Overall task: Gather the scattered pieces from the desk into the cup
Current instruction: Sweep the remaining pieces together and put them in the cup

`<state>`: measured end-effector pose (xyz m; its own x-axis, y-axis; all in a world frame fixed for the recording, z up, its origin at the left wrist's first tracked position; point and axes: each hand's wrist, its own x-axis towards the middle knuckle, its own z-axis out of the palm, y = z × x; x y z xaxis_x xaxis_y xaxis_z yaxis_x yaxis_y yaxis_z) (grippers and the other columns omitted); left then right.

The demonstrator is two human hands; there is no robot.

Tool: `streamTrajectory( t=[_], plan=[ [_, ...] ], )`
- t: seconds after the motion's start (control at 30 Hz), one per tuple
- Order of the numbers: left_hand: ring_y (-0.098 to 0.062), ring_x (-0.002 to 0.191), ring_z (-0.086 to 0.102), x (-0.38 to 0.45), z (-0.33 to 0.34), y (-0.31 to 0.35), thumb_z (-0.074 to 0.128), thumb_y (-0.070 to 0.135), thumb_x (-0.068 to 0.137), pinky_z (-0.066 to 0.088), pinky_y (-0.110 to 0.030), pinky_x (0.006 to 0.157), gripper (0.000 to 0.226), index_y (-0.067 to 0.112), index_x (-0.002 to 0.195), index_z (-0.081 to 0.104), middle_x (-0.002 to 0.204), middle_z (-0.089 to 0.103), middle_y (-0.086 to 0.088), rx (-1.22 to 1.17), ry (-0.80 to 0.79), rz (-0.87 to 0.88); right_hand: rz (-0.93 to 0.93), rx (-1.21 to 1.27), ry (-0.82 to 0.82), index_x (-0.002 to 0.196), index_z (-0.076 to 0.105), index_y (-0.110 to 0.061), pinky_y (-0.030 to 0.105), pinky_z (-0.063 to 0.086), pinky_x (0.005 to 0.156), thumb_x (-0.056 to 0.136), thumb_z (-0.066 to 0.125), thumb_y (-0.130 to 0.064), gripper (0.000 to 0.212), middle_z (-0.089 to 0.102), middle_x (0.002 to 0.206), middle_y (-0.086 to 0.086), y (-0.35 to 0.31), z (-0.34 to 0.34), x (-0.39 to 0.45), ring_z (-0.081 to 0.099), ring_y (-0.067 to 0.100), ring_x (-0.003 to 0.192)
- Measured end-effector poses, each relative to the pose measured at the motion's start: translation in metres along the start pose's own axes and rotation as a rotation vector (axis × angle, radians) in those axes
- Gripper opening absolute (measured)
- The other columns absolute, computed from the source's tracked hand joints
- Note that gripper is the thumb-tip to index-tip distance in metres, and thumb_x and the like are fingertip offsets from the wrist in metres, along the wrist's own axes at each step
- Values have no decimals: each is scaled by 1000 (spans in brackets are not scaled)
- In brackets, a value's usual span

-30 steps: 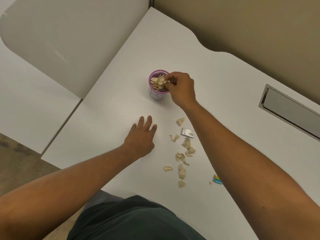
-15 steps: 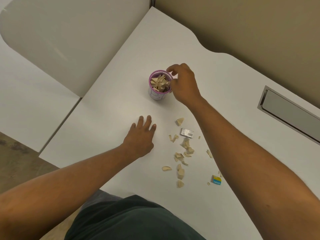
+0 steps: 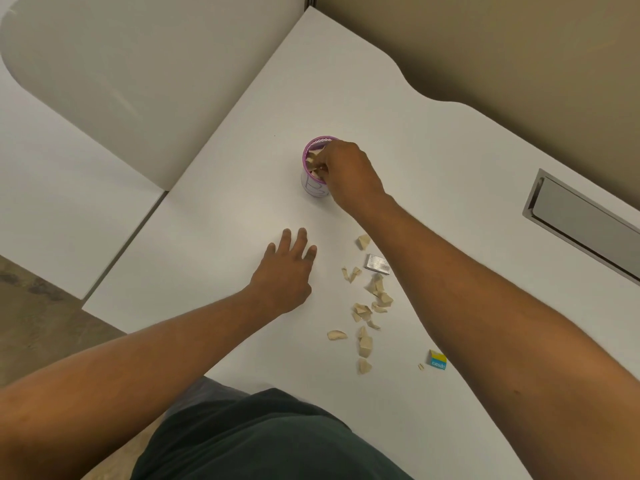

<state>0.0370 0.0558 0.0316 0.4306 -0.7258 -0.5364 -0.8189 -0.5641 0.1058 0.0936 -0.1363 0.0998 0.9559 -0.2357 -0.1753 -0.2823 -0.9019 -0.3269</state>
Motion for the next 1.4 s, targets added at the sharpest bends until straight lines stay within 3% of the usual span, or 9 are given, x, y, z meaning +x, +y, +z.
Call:
streamTrajectory(
  t=[0.13, 0.27, 0.4, 0.5, 0.8, 0.97, 1.1, 1.27, 1.4],
  plan=[
    [-46, 156, 6, 0, 1, -1, 49, 34, 97, 31, -55, 121, 74, 12, 160, 18, 170, 0, -18, -8, 6, 2, -9, -101, -119, 108, 72, -7, 32, 48, 76, 96, 51, -5, 25, 70, 110, 13, -5, -2, 16, 65, 31, 102],
    [-46, 156, 5, 2, 3, -1, 47, 34, 98, 30, -55, 122, 73, 12, 161, 18, 170, -1, -18, -20, 7, -3, 26, -185, -202, 104, 70, -2, 34, 40, 70, 94, 53, -2, 19, 58, 90, 13, -14, -1, 31, 50, 30, 80],
    [-45, 157, 3, 2, 4, -2, 46, 33, 98, 28, -55, 123, 73, 13, 161, 17, 171, -2, -17, -36, 2, -2, 124, -294, -464, 114, 66, -9, 32, 47, 87, 94, 62, -9, 21, 60, 95, 8, -23, -4, 42, 57, 26, 95],
    [-45, 157, 3, 2, 4, -2, 46, 34, 98, 27, -55, 123, 73, 13, 162, 16, 171, -3, -17, -32, -2, -3, 45, -177, -255, 115, 70, -7, 35, 56, 85, 86, 65, -3, 30, 67, 116, 16, -11, -9, 39, 69, 36, 101],
    [-45, 157, 2, 4, 4, -2, 46, 35, 98, 27, -55, 123, 74, 13, 162, 16, 171, -4, -18, -18, -7, -2, 328, 525, 184, 106, 77, -12, 40, 61, 86, 85, 76, -10, 22, 76, 100, 5, 52, -38, -3, 70, 15, 82],
    [-44, 157, 2, 3, 3, -1, 46, 35, 98, 27, -54, 124, 74, 14, 162, 15, 171, -5, -17, -16, -9, -5, 596, 992, -39, 133, 58, -9, 48, 57, 95, 89, 76, -11, 47, 69, 116, 13, 58, -3, -29, 66, 23, 98],
    [-44, 157, 3, 2, 3, -3, 46, 35, 98, 28, -53, 123, 74, 14, 162, 16, 171, -4, -17, -11, -3, -1, 706, 1314, 60, 127, 61, -3, 40, 62, 91, 86, 79, -8, 45, 73, 110, 16, 46, 10, -35, 73, 23, 90],
    [-44, 157, 4, 2, 6, -3, 47, 35, 97, 29, -54, 122, 74, 14, 161, 17, 171, -3, -17, -17, 8, -2, 725, 1409, 217, 111, 70, 2, 30, 64, 76, 85, 77, 0, 27, 73, 90, 14, 35, 13, -34, 68, 23, 76],
    [-44, 157, 2, 3, 6, -3, 48, 35, 97, 27, -55, 123, 74, 14, 161, 17, 171, -3, -17, -40, 10, -3, 748, 1215, 380, 102, 74, -7, 31, 64, 72, 80, 80, -6, 24, 74, 84, 9, 32, 9, -32, 69, 19, 68]
  ],
)
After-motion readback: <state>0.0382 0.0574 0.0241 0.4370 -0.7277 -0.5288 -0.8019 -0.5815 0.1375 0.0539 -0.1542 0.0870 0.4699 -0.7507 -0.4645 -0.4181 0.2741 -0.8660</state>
